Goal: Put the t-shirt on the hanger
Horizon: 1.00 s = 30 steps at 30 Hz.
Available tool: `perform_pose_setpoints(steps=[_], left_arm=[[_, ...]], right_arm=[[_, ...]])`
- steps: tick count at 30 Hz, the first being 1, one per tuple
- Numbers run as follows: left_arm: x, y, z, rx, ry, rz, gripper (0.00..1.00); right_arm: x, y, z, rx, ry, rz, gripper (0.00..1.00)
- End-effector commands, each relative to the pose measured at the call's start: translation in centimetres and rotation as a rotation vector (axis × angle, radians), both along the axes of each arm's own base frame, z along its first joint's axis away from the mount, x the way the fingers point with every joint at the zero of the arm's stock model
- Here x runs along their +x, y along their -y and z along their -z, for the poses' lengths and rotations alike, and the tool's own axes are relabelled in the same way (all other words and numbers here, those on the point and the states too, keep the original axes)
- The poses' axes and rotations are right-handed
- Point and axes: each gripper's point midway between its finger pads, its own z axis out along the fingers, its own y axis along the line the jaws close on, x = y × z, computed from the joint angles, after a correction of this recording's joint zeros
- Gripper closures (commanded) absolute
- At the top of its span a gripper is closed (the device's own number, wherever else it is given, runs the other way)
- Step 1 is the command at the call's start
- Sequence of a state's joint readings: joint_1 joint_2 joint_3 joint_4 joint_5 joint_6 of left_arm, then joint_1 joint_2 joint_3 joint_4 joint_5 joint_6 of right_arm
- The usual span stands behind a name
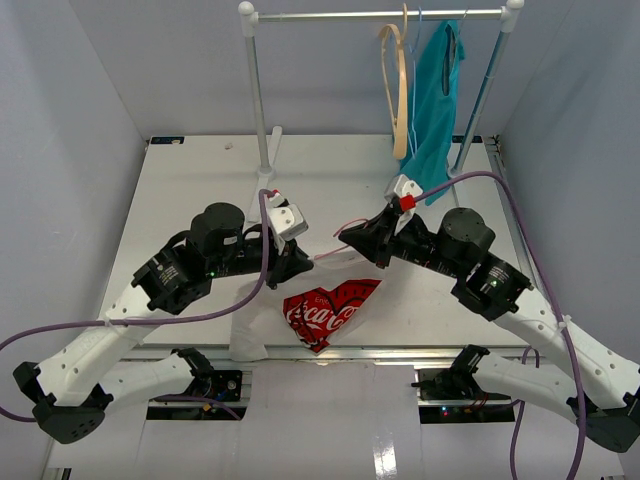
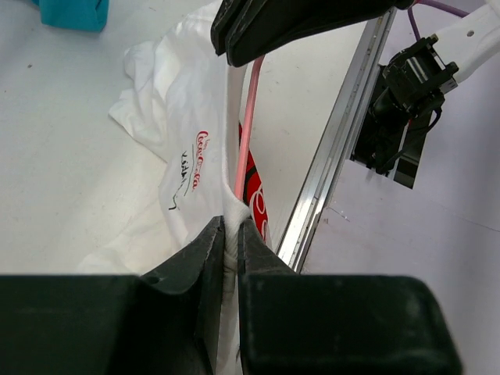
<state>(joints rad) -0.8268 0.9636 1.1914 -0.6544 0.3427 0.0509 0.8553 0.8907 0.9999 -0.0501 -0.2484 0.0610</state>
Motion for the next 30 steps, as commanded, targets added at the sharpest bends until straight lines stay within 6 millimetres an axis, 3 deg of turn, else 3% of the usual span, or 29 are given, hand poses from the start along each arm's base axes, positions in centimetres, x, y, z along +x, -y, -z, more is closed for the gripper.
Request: perform_pose_setpoints(steps=[1, 6, 7, 10, 13, 15, 17, 25, 30], left_arm=[[1.3, -2.8, -1.5, 0.011, 0.039, -0.157, 0.88], [2.1, -3.5, -1.6, 0.021, 0.051, -0.214, 0.84], [2.1, -3.6, -1.6, 0.02, 0.055, -0.22, 0.8], [1.6, -3.3, -2.0, 0.008, 0.064, -0.177, 0.55], [1.2, -3.5, -2.6, 0.001, 0.085, -0.165, 0.49], [1.8, -4.5, -3.0, 0.017, 0.108, -0.217, 0.46], [2.4, -5.6, -3.4, 0.038, 0.129, -0.277, 0.44], [3.3, -7.2, -0.6, 0.133, 0.111, -0.365, 0.43], [4.4, -8.8, 0.3, 0.192, 0.108, -0.474, 0.43]], right_arm=[[1.6, 2.7, -0.8, -0.052, 0.029, 0.136, 0.92], [1.5, 3.1, -1.3, -0.063, 0.02, 0.147, 0.92], [1.6, 3.1, -1.2, -0.07, 0.015, 0.149, 0.92], [1.9, 2.9, -1.3, -0.08, 0.008, 0.156, 0.92], [2.3, 3.0, -3.0, -0.073, 0.014, 0.179, 0.92], [2.9, 3.1, -3.6, -0.099, 0.022, 0.197, 0.92], [2.9, 3.3, -5.6, -0.091, 0.041, 0.205, 0.92], [2.5, 4.2, -9.5, -0.06, 0.062, 0.221, 0.92], [2.5, 4.7, -10.6, -0.052, 0.071, 0.242, 0.92]])
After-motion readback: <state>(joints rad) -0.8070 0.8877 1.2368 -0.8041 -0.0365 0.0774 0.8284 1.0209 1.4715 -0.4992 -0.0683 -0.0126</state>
